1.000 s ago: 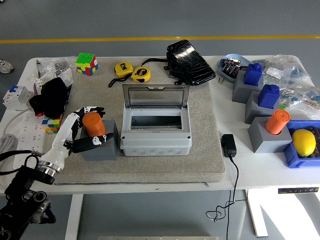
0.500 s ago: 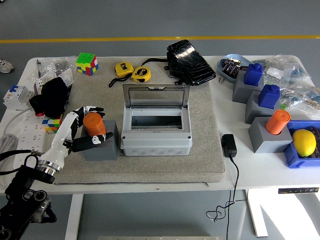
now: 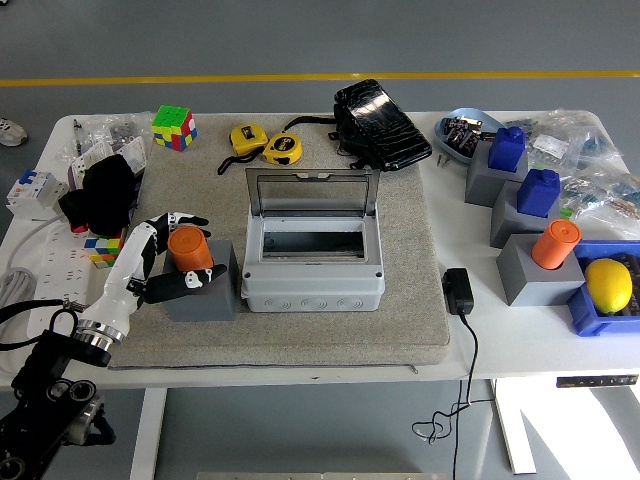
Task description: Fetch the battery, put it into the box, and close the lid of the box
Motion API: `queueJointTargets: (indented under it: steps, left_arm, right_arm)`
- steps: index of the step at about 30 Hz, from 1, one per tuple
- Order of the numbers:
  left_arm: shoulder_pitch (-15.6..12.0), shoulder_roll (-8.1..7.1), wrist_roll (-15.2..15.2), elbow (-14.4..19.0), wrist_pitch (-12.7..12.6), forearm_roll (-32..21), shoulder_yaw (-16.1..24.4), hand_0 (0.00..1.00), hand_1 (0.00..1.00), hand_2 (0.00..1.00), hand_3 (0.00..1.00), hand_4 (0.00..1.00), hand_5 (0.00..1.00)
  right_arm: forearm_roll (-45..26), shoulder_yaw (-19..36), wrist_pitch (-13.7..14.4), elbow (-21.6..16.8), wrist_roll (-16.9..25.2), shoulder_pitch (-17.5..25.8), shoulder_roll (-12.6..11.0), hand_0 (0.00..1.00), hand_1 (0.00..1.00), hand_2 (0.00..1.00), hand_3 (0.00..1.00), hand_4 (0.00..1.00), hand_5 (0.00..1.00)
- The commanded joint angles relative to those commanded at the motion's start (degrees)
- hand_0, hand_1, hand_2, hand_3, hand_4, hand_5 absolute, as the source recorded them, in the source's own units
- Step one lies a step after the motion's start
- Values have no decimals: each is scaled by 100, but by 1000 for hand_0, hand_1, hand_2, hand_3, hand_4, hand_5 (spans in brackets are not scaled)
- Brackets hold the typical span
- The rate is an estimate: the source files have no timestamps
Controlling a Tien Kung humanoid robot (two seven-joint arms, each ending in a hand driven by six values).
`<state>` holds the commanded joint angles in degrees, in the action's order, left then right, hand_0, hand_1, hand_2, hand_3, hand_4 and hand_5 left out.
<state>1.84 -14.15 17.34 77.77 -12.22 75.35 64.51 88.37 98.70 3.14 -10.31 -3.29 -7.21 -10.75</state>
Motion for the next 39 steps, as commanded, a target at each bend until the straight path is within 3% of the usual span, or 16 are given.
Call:
queueJointTargets:
  steps: [18,29,30,34,35,39]
  left_arm:
    - [-31,12,38,-24,-83,-46,18,297,472,487,472,998,2]
    - [-55,20,73,-34,-164,-83,22,290,460,477,464,998,2]
    - [-51,21,78,-35,-171,-96,23,259,452,475,463,900,2]
    - [-44,20,86,-37,-188,-119,22,259,452,475,463,900,2]
    - [-42,17,88,-40,-193,-130,20,226,439,461,465,818,2]
    - [-37,17,92,-42,-216,-137,27,226,439,461,465,818,2]
  right_arm:
    - [-2,-35,1,0,-3,15,-5,850,831,790,816,998,998]
    - [-11,-58,2,0,-9,34,-7,850,832,790,816,998,998]
    - [-8,-57,2,0,-8,32,-6,849,832,790,816,998,998]
    - [-13,-52,3,0,-7,23,-7,849,832,790,816,998,998]
    - [-7,-44,5,0,-8,21,-9,849,832,790,816,998,998]
    - [1,-28,4,0,-9,21,-9,849,832,790,816,998,998]
